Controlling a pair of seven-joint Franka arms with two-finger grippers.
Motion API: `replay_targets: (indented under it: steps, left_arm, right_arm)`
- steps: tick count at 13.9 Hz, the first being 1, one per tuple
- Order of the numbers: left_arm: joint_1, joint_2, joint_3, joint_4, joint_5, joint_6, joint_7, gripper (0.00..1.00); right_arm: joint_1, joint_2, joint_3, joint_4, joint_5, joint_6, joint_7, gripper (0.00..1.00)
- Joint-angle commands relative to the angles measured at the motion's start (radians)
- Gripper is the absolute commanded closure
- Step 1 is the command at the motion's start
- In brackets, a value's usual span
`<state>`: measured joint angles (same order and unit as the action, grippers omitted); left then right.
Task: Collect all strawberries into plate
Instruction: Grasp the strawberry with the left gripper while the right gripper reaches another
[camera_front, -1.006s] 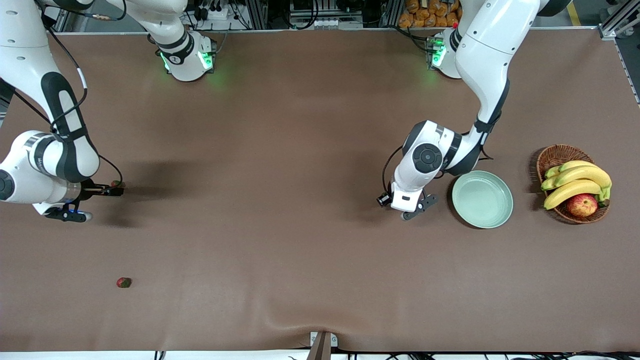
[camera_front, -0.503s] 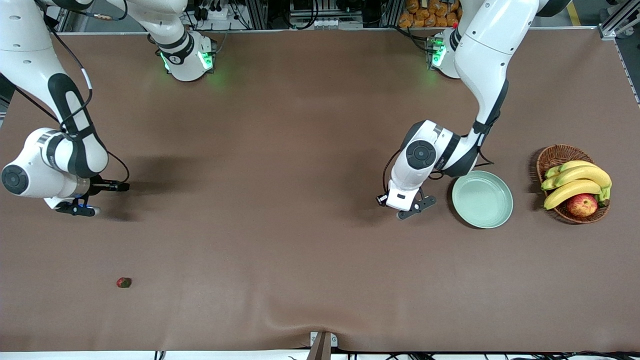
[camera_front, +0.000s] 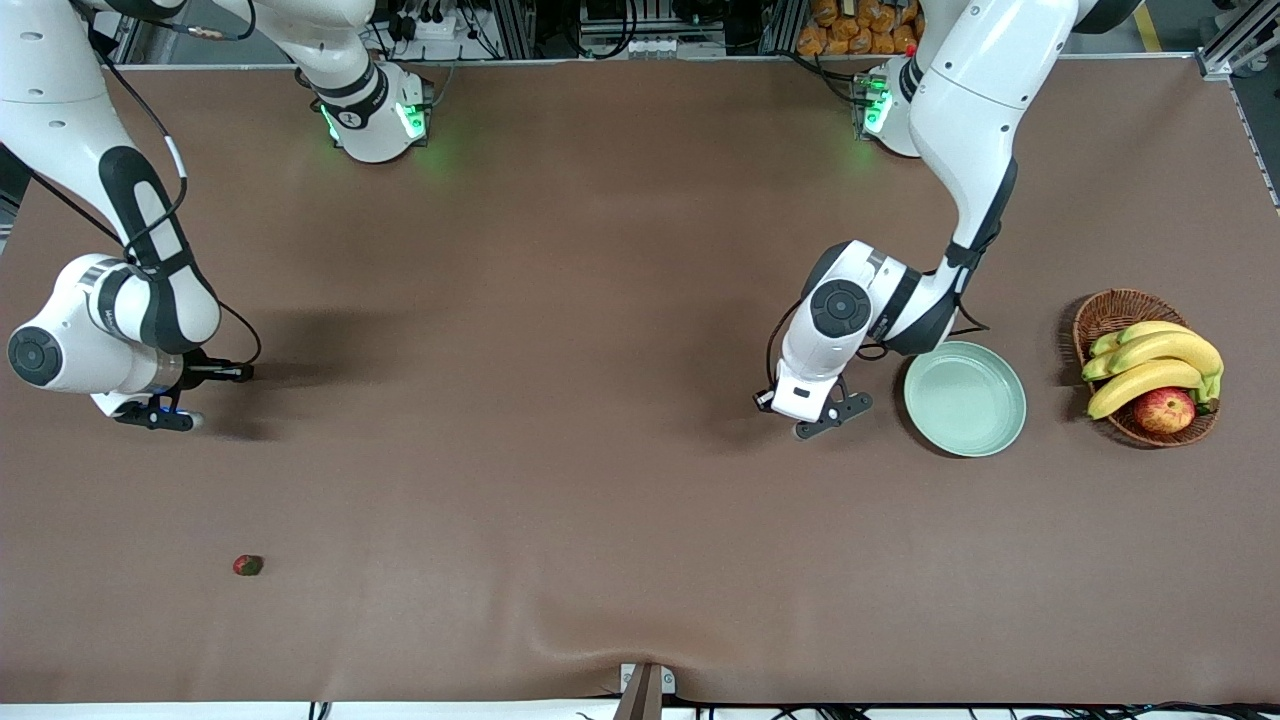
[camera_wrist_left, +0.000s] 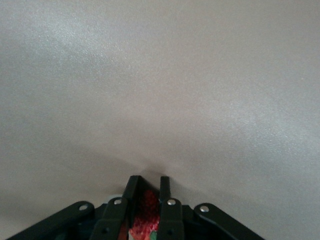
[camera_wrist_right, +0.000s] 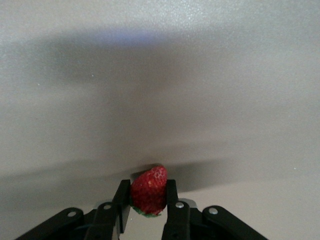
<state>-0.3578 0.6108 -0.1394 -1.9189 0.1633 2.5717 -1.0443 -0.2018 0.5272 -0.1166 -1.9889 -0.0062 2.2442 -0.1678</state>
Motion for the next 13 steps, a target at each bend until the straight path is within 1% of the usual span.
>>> replay_targets:
  steps: [1,6,9,11,12,13]
  left_arm:
    - [0.007,-0.005,0.001,0.011,0.028,0.012,-0.020,1.00]
    - [0.011,-0.019,0.001,0.012,0.028,0.009,-0.028,1.00]
    - [0.020,-0.061,0.001,0.012,0.024,-0.040,-0.029,1.00]
    - [0.033,-0.101,0.001,0.005,0.016,-0.086,-0.034,1.00]
    - [0.057,-0.126,0.000,0.003,0.018,-0.125,-0.023,1.00]
    - [0.063,-0.147,-0.003,0.006,0.016,-0.154,-0.020,1.00]
  right_arm:
    - [-0.016,-0.030,0.021,0.016,-0.023,-0.030,-0.013,1.00]
    - [0.015,-0.030,0.025,0.200,-0.023,-0.251,-0.006,1.00]
    - [0.056,-0.030,0.025,0.274,-0.009,-0.310,0.005,1.00]
    - [0.087,-0.029,0.025,0.315,-0.008,-0.340,0.063,1.00]
    - [0.108,-0.029,0.026,0.340,-0.006,-0.357,0.103,1.00]
    - [0.125,-0.029,0.026,0.360,0.018,-0.379,0.129,1.00]
